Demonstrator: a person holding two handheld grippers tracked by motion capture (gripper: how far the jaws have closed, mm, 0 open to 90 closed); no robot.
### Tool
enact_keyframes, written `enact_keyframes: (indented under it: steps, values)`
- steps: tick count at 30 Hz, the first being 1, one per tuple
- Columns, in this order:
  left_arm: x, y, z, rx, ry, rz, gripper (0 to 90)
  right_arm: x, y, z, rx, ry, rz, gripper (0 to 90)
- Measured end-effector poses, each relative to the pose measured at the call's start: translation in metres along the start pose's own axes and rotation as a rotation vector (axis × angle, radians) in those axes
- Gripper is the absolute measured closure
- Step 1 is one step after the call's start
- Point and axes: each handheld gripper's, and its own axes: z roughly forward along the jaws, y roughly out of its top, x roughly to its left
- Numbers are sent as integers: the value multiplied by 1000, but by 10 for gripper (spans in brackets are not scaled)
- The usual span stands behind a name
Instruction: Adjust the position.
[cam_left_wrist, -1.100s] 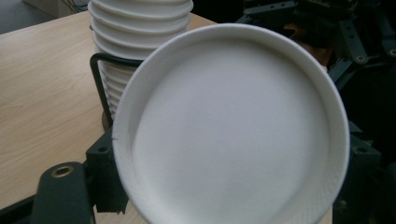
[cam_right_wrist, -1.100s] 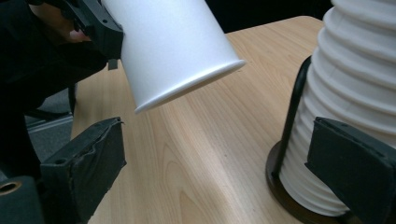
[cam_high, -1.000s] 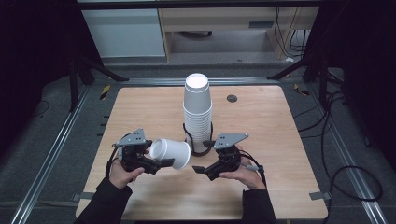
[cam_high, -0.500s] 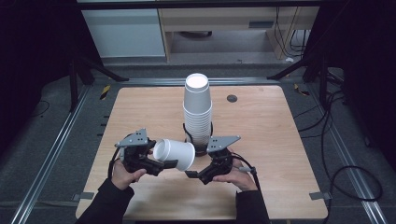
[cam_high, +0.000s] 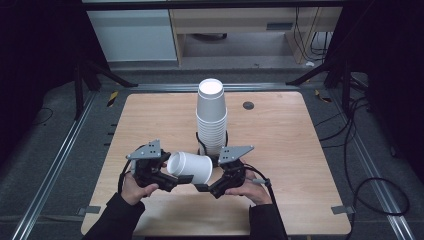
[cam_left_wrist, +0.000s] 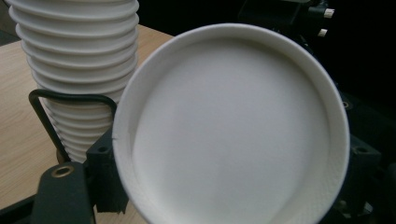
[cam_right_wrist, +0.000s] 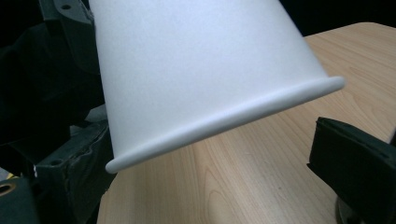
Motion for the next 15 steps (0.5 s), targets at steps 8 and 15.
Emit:
enact_keyframes:
  steps: [8, 15]
  values:
    - [-2, 0, 4, 15, -16, 11, 190, 1, 1, 6, 2, 23, -14, 36]
    - [-3, -1, 6, 27, -24, 19, 190, 1, 1, 10, -2, 44, -27, 55]
